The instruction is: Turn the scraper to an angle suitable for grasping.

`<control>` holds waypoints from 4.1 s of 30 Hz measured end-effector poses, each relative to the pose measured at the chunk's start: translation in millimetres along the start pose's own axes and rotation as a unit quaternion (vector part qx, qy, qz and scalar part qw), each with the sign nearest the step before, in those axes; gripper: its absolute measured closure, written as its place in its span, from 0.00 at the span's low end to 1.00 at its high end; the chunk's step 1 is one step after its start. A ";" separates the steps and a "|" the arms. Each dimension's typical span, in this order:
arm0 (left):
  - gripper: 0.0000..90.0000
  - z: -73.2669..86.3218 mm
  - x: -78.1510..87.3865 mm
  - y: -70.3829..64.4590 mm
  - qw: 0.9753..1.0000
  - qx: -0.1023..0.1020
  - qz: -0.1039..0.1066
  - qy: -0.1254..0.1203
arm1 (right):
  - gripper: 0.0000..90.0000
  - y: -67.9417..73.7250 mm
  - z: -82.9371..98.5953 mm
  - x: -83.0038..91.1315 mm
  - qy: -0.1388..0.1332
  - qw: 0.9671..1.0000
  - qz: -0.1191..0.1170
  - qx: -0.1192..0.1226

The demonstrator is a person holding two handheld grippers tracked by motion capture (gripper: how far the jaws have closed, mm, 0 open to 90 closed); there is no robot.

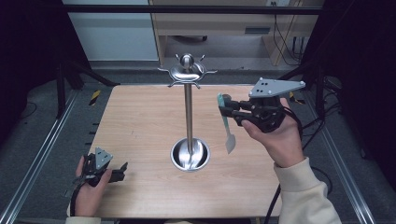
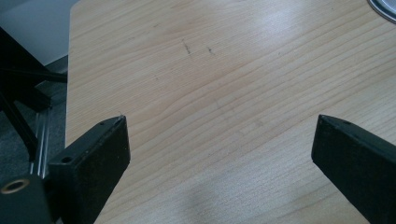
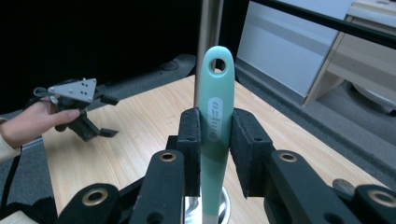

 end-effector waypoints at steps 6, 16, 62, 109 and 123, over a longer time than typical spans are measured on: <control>0.05 0.1 0.1 0.2 1.000 0.000 0.000 0.000 | 0.82 10.6 -10.4 -1.5 -0.018 1.000 -0.005 0.005; 0.05 0.2 -0.1 -0.9 1.000 -0.004 0.002 0.001 | 0.82 26.5 -30.1 -4.8 -0.040 0.999 -0.003 0.011; 0.05 1.3 -0.8 -5.9 1.000 -0.016 0.012 0.007 | 0.82 26.1 -38.2 -25.4 -0.021 0.999 0.025 0.004; 0.05 2.4 -1.7 -8.4 1.000 -0.018 0.015 0.009 | 0.82 20.2 -38.6 -36.3 -0.041 0.999 0.026 -0.009; 0.05 2.0 -1.7 -8.3 1.000 -0.019 0.015 0.008 | 0.80 22.7 -38.5 -37.8 -0.034 0.999 0.020 -0.001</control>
Point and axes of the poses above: each handheld gripper's, and its own axes: x roughly backward along the jaws, z roughly out of its underside, y roughly to its left, the point moved 10 cm from there along -x, roughly forward along the jaws, and after that the axes turned 14 degrees about -z, right-handed, at the moved point
